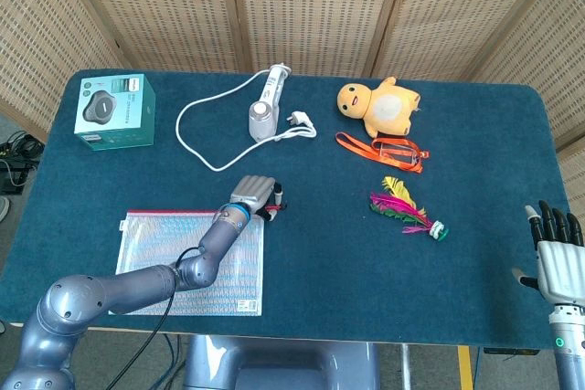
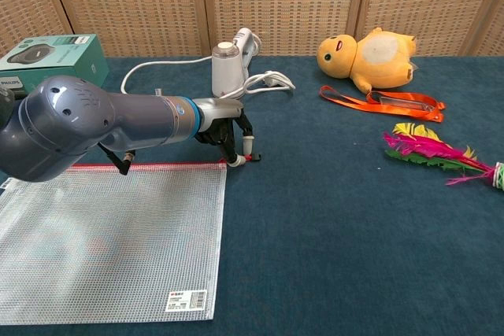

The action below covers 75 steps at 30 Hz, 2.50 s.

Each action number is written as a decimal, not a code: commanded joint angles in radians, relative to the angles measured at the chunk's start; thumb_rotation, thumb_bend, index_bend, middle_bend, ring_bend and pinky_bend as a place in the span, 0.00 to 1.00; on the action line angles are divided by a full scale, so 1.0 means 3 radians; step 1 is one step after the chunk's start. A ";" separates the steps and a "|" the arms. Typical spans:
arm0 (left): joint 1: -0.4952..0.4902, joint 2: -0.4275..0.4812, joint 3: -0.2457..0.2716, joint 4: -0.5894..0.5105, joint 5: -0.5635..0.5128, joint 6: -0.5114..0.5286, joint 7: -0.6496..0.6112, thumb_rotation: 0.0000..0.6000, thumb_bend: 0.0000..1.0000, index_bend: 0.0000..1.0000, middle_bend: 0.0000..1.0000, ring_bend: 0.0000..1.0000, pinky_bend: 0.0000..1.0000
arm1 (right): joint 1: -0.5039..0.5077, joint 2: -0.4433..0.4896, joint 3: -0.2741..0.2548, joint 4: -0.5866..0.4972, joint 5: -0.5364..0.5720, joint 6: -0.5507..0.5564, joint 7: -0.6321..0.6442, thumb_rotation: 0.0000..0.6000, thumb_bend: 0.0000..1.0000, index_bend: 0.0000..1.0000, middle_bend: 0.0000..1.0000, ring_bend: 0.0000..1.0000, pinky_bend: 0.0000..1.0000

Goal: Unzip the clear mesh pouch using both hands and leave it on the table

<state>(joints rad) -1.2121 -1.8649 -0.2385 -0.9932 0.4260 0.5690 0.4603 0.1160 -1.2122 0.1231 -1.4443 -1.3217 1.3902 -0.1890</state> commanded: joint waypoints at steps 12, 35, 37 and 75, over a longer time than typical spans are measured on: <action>-0.0022 0.0134 0.0075 -0.0209 -0.0067 0.0112 0.0000 1.00 0.62 0.71 0.97 0.96 1.00 | 0.0000 0.0017 -0.0004 -0.0019 -0.0012 0.0006 0.0026 1.00 0.00 0.00 0.00 0.00 0.00; 0.0540 0.0865 -0.0279 -0.1407 0.1413 0.0720 -0.1017 1.00 0.87 0.91 0.98 0.98 1.00 | 0.1177 0.0700 0.0397 -0.0415 -0.0035 -0.2090 0.2298 1.00 0.00 0.13 0.78 0.80 0.98; 0.0564 0.0920 -0.0288 -0.1494 0.1442 0.0756 -0.1034 1.00 0.87 0.91 0.98 0.98 1.00 | 0.1344 0.0698 0.0431 -0.0391 -0.0032 -0.2324 0.2435 1.00 0.00 0.13 0.80 0.83 1.00; 0.0595 0.0895 -0.0416 -0.1921 0.1517 0.1163 -0.1157 1.00 0.87 0.91 0.98 0.98 1.00 | 0.2992 -0.0427 0.0553 -0.0076 0.1472 -0.3573 0.3052 1.00 0.00 0.38 0.90 0.92 1.00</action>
<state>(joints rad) -1.0339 -1.5947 -0.3642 -1.5723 0.8792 0.9169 0.1129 0.9801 -1.3184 0.3218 -1.4866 -0.9416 0.2954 0.7650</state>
